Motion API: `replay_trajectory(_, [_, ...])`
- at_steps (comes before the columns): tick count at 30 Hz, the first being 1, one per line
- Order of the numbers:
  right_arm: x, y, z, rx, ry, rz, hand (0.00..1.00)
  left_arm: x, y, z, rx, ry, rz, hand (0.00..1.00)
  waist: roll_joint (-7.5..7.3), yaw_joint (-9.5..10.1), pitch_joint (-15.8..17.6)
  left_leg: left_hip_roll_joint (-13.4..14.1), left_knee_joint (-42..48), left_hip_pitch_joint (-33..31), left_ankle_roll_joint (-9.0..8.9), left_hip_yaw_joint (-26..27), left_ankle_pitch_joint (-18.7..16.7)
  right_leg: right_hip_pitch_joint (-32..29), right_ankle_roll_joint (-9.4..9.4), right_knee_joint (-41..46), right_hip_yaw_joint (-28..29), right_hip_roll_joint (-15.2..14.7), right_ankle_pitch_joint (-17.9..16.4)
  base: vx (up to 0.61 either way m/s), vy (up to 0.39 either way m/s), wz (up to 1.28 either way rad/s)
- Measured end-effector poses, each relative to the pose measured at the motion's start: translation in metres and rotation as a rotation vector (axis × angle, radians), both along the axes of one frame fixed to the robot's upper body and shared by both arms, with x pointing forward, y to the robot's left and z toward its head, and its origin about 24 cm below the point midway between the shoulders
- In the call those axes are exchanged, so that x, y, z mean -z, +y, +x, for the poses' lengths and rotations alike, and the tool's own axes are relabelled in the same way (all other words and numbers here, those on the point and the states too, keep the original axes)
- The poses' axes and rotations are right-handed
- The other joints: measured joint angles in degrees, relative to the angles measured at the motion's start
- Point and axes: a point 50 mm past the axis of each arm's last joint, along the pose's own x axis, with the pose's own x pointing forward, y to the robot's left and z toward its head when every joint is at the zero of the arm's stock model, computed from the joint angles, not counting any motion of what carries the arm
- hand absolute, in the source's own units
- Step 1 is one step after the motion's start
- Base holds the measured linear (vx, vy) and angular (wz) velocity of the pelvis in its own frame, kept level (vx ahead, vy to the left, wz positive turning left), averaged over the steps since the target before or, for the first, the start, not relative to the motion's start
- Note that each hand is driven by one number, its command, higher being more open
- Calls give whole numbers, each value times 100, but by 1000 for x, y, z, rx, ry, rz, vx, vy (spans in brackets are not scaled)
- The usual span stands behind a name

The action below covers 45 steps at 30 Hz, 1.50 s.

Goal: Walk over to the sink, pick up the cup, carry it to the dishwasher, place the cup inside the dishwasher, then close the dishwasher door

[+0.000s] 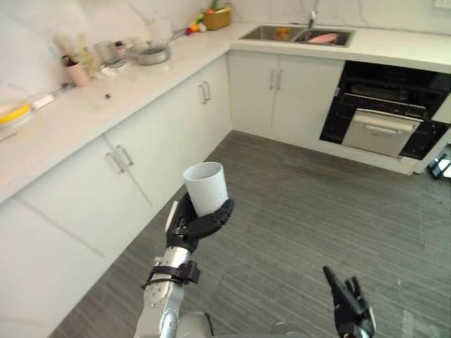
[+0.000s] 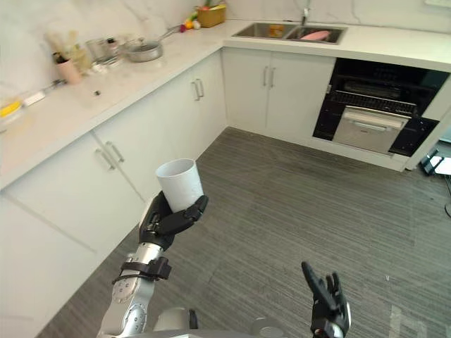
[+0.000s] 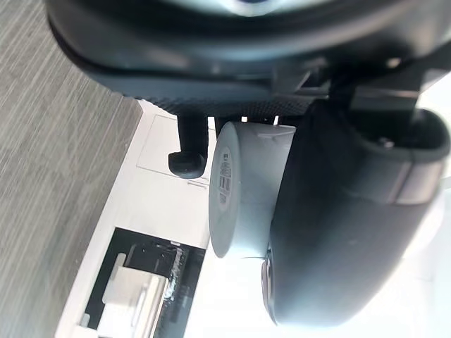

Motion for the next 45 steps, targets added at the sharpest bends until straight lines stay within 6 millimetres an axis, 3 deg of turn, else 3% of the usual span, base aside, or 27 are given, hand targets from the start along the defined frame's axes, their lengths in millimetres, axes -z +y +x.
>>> replay_trajectory(3, [-12,-2,21,-36,-57,-38,100,-8,3,-2,-37,-36,30,0,59,72,-28,-377,-3182,35,-630,-90,962,495,176,-343,351,-98,-105,645,207,-78])
replay_trajectory(4, [-11,-2,21,-27,-49,-34,100,-11,4,-2,-47,-57,45,0,59,118,-25,-403,-3356,71,-637,-56,1458,729,258,-460,476,-98,-182,674,273,-64])
replay_trajectory(5, [-8,2,23,-26,-38,-22,100,-11,9,-2,-67,-61,55,0,-37,200,-32,-428,-3071,216,-311,-43,1904,981,273,-459,615,-217,-208,781,303,-61])
replay_trajectory(6, [-7,6,24,-34,-32,-15,100,-11,13,-2,-87,-61,59,0,-140,197,-33,-496,-2685,188,11,-9,1632,1005,294,-279,676,-321,-143,637,226,-41])
replay_trajectory(8, [-5,10,24,-61,-13,-23,100,-11,24,-5,-139,-59,81,0,-210,146,-22,-439,-1642,150,126,61,754,852,588,689,955,-382,176,637,214,-25])
replay_trajectory(9, [-4,12,23,-67,-1,-19,100,-10,30,-8,-164,-59,95,0,-300,144,-56,-466,-1457,277,167,182,444,677,860,1273,983,-471,347,621,199,-47])
replay_trajectory(10, [-3,14,24,-75,10,-13,100,-9,35,-12,-189,-57,105,0,-427,156,-114,-550,-1433,527,204,364,146,365,1667,2092,956,-631,777,594,167,-46])
replay_trajectory(12, [0,20,22,-89,23,0,100,-11,41,-15,-212,-71,139,0,-565,129,-202,-657,-1585,874,278,549,-140,-274,2028,3216,868,-848,1923,603,122,-40])
replay_trajectory(14, [2,29,22,-108,28,9,100,-16,41,-13,-208,-93,161,0,-612,22,-174,-719,-1726,1244,294,597,-341,-1111,1909,4818,442,-1158,1842,469,29,-22])
replay_trajectory(16, [7,41,13,-142,58,18,100,-17,31,-10,-185,-96,169,0,-485,-154,15,-591,-2196,2177,177,589,-540,-1926,955,5799,-174,-1253,1250,416,-46,-19])
replay_trajectory(17, [8,45,9,-152,62,21,100,-18,27,-9,-177,-104,166,0,-451,-206,55,-533,-2273,2360,157,573,-625,-2151,809,5730,-282,-1213,1126,409,-107,0])
replay_trajectory(20, [2,52,-6,-159,42,19,100,-26,13,0,-109,-160,187,0,-438,-452,180,-298,-2323,2981,-104,479,-1068,-2925,746,3313,-817,-1141,875,440,-185,14])
replay_trajectory(21, [-2,49,-10,-161,27,-7,100,-28,9,1,-83,-172,197,0,-452,-496,174,-285,-2311,3165,-220,470,-1227,-2893,855,1917,-988,-1116,1078,514,-261,5])
replay_trajectory(22, [-6,45,-12,-158,1,-40,100,-29,7,2,-60,-185,213,0,-561,-538,138,-379,-2288,3442,-396,462,-1433,-2797,808,447,-1097,-1086,1953,686,-304,4])
replay_trajectory(23, [-9,35,-11,-155,-8,-79,100,-23,0,6,-46,-161,203,0,-331,-600,221,-256,-2291,3709,-430,307,-1560,-2673,399,571,-1158,-906,2423,609,-233,-14])
replay_trajectory(24, [-12,31,-7,-160,-18,-96,100,-21,-2,7,-48,-149,197,0,-202,-575,216,-198,-2282,3746,-375,200,-1514,-2696,308,699,-1129,-839,2298,560,-168,-28])
replay_trajectory(28, [-44,31,18,-182,-191,-158,100,-28,-6,13,-48,-180,179,0,-78,-569,227,17,-1437,3799,-319,-292,-1024,-2781,141,1859,-1086,-601,1101,468,-212,-21])
replay_trajectory(29, [-55,32,23,-179,-245,-175,100,-28,-7,13,-47,-181,173,0,-66,-576,229,173,-391,3356,-409,-502,-536,-2606,91,1909,-1158,-504,799,395,-204,-4])
replay_trajectory(31, [-69,30,25,-177,-295,-227,100,-24,-9,9,-49,-171,158,0,-51,-542,232,386,1044,2589,-895,-787,1574,-2157,28,1809,-1181,-317,434,485,-204,-7])
replay_trajectory(32, [-70,29,25,-174,-301,-237,100,-22,-9,6,-56,-159,151,0,-58,-514,205,452,1254,2444,-924,-792,2427,-1954,2,1652,-1155,-245,366,503,-151,-6])
replay_trajectory(33, [-74,24,25,-156,-316,-264,100,-19,-12,3,-58,-148,137,0,24,-504,176,607,2258,1838,-913,-808,2313,-1611,-51,1371,-1199,-113,279,616,-152,2])
replay_trajectory(34, [-77,19,26,-129,-330,-293,100,-16,-12,0,-59,-134,129,0,-8,-474,219,657,3180,946,-394,-441,1290,-935,-142,850,-1211,-21,220,822,-186,-1])
replay_trajectory(36, [-82,17,28,-133,-354,-315,100,-14,-12,-1,-62,-125,122,0,-49,-264,219,501,2032,453,-155,249,430,-307,-79,261,-1004,-29,294,670,-135,-41])
replay_trajectory(39, [-90,23,46,-173,-411,-318,100,-15,-9,-3,-90,-126,98,0,-76,-151,225,-79,-853,350,-271,232,238,139,35,-133,-650,-116,237,560,-27,-65])
replay_trajectory(41, [-97,29,55,-195,-443,-319,100,-16,-8,-9,-101,-124,98,0,-43,-89,202,-537,-3106,482,-367,-112,1140,417,425,-182,-312,-180,12,540,63,-76])
replay_trajectory(43, [-96,27,53,-189,-426,-326,100,-16,-10,-13,-86,-123,99,0,49,-79,141,-638,-3672,574,-115,-96,2261,703,693,-158,-246,-128,-161,570,166,-42])
replay_trajectory(45, [-93,31,55,-157,-417,-299,100,-14,0,-11,-82,-123,137,0,-321,-69,-24,-917,-3221,634,223,175,1815,846,918,104,-148,-526,-350,688,203,-31])
